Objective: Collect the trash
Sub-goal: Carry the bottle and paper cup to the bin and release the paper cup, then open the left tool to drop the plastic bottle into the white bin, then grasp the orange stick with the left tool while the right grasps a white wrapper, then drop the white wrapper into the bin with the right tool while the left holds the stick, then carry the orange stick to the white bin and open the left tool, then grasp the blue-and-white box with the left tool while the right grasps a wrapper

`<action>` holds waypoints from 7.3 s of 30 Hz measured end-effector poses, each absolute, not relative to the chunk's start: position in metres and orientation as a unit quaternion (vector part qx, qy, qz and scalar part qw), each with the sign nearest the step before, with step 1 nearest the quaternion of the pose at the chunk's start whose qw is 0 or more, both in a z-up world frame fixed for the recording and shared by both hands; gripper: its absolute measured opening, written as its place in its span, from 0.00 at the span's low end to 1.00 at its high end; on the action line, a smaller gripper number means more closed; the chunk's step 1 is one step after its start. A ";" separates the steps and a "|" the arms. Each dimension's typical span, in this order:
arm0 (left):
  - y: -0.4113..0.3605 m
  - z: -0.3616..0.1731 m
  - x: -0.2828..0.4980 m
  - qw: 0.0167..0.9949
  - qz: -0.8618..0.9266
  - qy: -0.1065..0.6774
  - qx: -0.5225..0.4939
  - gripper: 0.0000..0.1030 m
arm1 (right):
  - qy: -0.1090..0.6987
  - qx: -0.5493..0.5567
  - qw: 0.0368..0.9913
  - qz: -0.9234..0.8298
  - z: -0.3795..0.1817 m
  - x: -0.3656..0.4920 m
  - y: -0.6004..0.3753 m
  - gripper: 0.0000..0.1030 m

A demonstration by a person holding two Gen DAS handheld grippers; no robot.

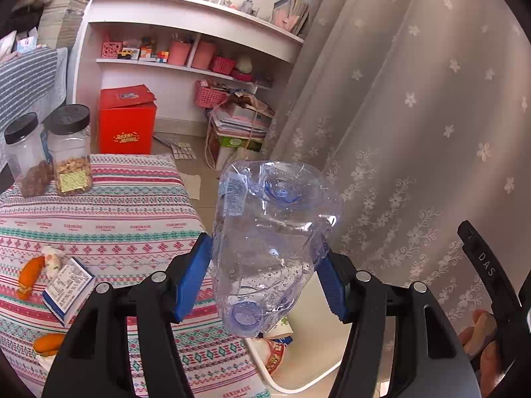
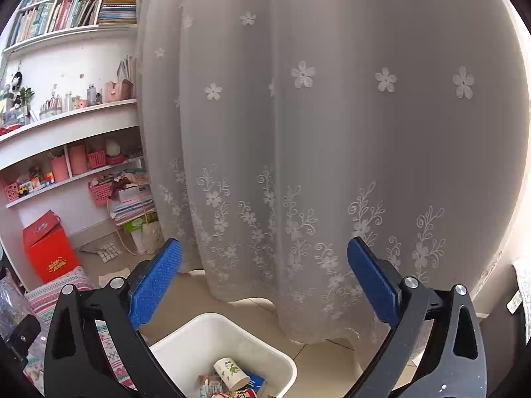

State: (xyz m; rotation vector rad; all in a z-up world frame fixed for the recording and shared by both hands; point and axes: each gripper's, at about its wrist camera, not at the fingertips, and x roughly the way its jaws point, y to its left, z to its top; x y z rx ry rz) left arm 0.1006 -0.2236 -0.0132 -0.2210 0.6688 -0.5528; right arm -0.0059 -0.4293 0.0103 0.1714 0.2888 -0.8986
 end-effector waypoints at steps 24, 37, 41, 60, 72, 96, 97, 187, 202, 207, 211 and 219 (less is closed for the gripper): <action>-0.289 -0.051 0.111 0.847 -0.332 0.407 -0.080 0.86 | 0.164 0.098 0.873 -0.448 0.004 -0.016 -0.458 0.93; -0.167 -0.040 0.155 0.882 -0.181 0.431 -0.055 0.90 | 0.239 0.054 0.908 -0.339 -0.008 0.043 -0.361 0.93; -0.126 -0.050 0.171 0.879 -0.129 0.458 -0.025 0.90 | 0.276 0.054 0.912 -0.298 -0.015 0.065 -0.332 0.93; 0.024 -0.166 0.231 0.804 -0.017 0.594 0.005 0.70 | 0.412 0.059 0.895 -0.163 -0.062 0.133 -0.236 0.93; 0.030 -0.166 0.225 0.801 -0.050 0.596 -0.031 0.16 | 0.440 0.042 0.889 -0.117 -0.073 0.144 -0.215 0.93; 0.137 -0.013 0.139 0.896 -0.008 0.427 -0.123 0.17 | 0.623 0.012 0.775 0.105 -0.188 0.275 -0.047 0.45; 0.138 -0.016 0.138 0.895 -0.005 0.430 -0.120 0.17 | 0.626 0.011 0.773 0.105 -0.192 0.277 -0.046 0.42; -0.297 -0.024 0.092 0.886 -0.294 0.359 -0.012 0.17 | 0.184 0.218 0.858 -0.427 0.019 0.002 -0.470 0.93; -0.305 -0.061 0.105 0.851 -0.292 0.436 0.002 0.66 | 0.197 0.230 0.855 -0.421 0.016 0.005 -0.470 0.93; -0.283 -0.074 0.114 0.857 -0.254 0.447 0.033 0.77 | 0.239 0.213 0.866 -0.384 0.008 0.026 -0.450 0.93; -0.254 -0.087 0.132 0.852 -0.222 0.471 0.044 0.77 | 0.269 0.200 0.877 -0.346 0.001 0.045 -0.426 0.93; -0.189 -0.120 0.171 0.831 -0.158 0.515 0.141 0.77 | 0.345 0.172 0.888 -0.249 -0.019 0.088 -0.367 0.93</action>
